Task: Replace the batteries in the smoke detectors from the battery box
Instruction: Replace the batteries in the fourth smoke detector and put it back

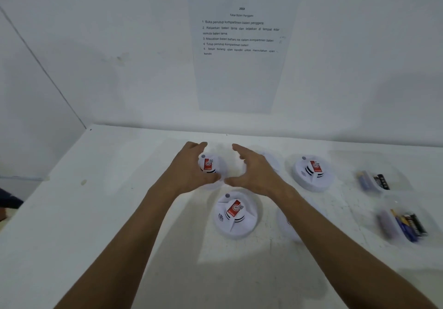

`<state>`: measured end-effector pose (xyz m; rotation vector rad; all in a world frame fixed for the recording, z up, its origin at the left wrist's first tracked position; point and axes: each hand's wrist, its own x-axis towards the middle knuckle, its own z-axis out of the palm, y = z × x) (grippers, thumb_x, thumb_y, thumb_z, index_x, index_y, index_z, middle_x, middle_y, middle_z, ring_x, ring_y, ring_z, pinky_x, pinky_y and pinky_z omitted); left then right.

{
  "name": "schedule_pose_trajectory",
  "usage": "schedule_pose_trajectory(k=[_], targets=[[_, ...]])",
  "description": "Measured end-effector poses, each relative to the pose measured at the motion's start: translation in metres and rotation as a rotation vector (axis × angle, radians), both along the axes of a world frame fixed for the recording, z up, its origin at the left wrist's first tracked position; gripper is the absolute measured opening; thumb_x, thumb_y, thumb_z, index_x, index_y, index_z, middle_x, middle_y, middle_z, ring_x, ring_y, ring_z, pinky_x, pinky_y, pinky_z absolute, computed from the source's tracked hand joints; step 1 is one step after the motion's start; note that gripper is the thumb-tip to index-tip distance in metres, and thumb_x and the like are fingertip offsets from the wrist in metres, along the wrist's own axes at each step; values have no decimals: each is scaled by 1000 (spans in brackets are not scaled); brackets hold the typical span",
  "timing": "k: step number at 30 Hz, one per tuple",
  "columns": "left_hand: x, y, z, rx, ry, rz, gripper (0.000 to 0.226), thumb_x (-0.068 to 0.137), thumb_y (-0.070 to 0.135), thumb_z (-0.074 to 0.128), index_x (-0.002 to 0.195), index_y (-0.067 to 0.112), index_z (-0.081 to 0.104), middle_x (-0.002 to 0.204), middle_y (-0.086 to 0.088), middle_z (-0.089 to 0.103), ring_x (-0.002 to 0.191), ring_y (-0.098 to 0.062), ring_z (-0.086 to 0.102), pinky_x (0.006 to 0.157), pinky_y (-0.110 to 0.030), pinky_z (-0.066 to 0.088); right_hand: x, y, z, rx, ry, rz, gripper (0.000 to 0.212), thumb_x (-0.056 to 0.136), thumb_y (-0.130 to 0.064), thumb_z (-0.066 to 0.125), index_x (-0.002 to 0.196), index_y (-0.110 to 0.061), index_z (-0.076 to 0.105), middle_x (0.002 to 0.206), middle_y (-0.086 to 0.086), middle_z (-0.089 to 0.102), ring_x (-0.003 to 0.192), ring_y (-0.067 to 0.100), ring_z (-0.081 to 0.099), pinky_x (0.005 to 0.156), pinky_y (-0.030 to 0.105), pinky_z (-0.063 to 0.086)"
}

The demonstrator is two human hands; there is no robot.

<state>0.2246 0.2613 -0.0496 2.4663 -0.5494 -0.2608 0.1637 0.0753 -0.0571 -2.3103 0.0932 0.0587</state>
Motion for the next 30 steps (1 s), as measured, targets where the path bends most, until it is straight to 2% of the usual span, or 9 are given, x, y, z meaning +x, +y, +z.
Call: schedule_pose_trajectory(k=[4,7,11,14,16,19,22,26,30], targets=[[-2,-39,8,-26,-6,-172,78,70,33,83,137,18,46,125,6,48,115,-12,46,91,-24,38,-13,-40,3,-26,-7,-99,98,71,-25,87,151,-15,32,155,1,38,140,20,38,115,36,33],[5,-70,2,78,-6,-275,49,65,43,81,106,37,55,107,16,51,107,-13,52,86,-26,44,-18,-68,-4,-43,77,-139,98,69,-29,89,149,-18,33,145,-6,42,137,14,38,113,32,32],[19,-92,-6,287,119,-325,102,53,51,84,140,22,40,138,3,39,130,-24,38,104,-36,35,-23,-75,-7,-65,196,-104,106,71,-23,87,154,-16,22,155,6,35,143,25,34,116,35,30],[18,-100,-15,330,51,-322,54,53,55,78,91,21,60,95,5,58,101,-23,57,84,-31,46,-24,-72,-10,-28,178,-99,116,64,-21,91,155,-14,19,156,7,34,145,26,32,118,41,30],[18,-101,-18,283,47,-295,49,53,54,79,79,18,60,81,4,61,85,-21,63,75,-30,52,-22,-73,-14,-39,148,-102,115,63,-21,92,154,-12,21,157,8,34,145,25,31,118,41,29],[11,-99,-11,179,42,-312,62,56,42,88,105,13,64,102,-1,64,96,-20,62,86,-35,53,-25,-74,-10,-57,91,-105,108,63,-19,92,150,-10,30,149,12,43,138,28,39,111,39,35],[1,-96,-1,52,81,-295,84,59,34,90,132,21,50,122,6,54,110,-16,56,90,-28,47,-35,-78,-2,-67,-10,-90,97,63,-16,90,144,-13,38,130,9,52,119,22,47,95,31,40],[-30,-94,21,-203,91,-331,95,59,26,92,140,27,43,129,11,52,101,-11,60,80,-21,51,-59,-90,15,-57,-49,-49,114,65,-24,89,153,-34,17,119,3,42,107,16,46,86,27,42],[-64,-97,50,-531,343,-371,84,72,3,82,142,26,41,128,11,58,99,-16,67,78,-31,59,-92,-105,36,28,-54,-29,103,64,-18,89,143,-33,25,125,0,44,116,20,49,88,33,53]])
